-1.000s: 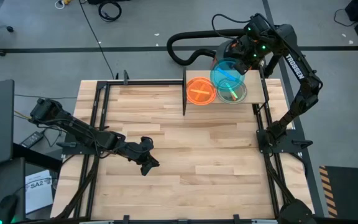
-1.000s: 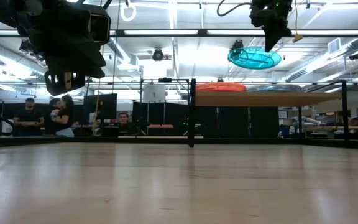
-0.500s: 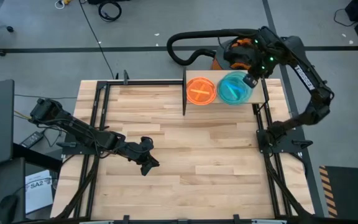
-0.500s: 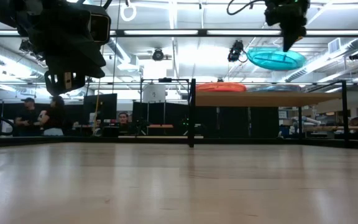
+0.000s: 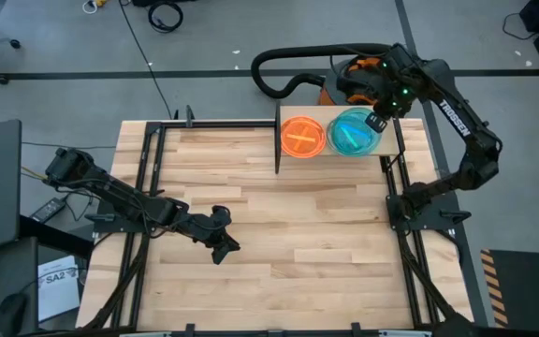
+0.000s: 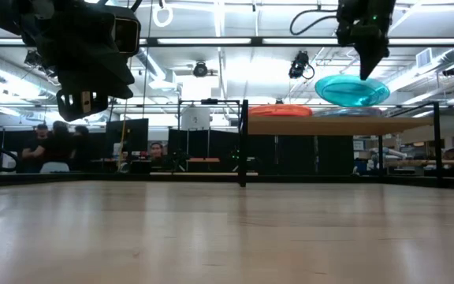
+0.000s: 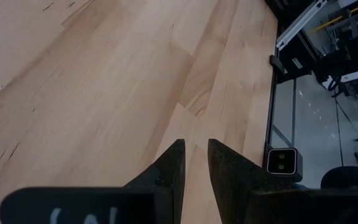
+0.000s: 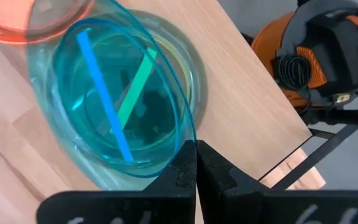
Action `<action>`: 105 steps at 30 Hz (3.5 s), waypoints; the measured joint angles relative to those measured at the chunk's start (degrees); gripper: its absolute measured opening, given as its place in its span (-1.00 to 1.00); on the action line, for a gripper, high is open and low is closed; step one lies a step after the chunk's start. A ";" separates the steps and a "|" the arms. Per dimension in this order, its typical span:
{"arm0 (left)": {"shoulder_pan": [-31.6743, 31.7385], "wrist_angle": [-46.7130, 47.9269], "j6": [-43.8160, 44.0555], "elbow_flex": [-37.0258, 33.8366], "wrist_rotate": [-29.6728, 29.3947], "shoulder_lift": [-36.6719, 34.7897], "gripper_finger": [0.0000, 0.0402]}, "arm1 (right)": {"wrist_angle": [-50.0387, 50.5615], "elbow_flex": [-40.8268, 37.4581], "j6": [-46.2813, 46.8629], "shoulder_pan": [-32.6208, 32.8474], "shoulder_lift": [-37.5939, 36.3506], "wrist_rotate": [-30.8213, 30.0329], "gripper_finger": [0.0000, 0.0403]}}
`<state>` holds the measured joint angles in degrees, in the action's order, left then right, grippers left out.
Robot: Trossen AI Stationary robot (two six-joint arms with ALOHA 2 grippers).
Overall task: Place and stack plates onto a shelf
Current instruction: Stack the blue plate on top of the green plate on the shelf, then return to Home Position
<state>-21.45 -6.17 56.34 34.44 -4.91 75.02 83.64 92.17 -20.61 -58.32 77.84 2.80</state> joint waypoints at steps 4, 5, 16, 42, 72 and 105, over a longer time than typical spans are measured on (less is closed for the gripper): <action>0.03 0.00 0.00 0.00 0.00 0.00 -0.62 | -0.56 -0.01 -0.01 -0.91 1.82 0.15 -0.98; 0.05 0.00 0.00 0.00 0.00 0.00 -0.62 | -0.78 -0.01 -0.01 -1.13 2.26 0.20 -0.98; 0.07 0.00 0.00 0.00 0.00 0.00 -0.62 | -1.40 -0.01 -0.07 -1.55 6.44 0.27 -0.98; 0.07 0.00 0.02 0.00 0.00 0.00 -0.62 | -1.42 -0.01 0.04 -1.55 9.43 -1.59 -0.83; 1.61 -0.18 -0.33 0.00 -3.35 0.00 -0.62 | -0.69 0.01 8.13 -0.45 9.43 2.73 -0.54; 11.37 -30.32 -34.55 -0.02 -4.11 -1.27 -0.63 | -14.89 0.01 24.86 39.03 9.40 7.81 -0.57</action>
<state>-10.08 -36.49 21.79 34.41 -9.02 73.75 68.74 92.18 4.25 -19.29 87.24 10.61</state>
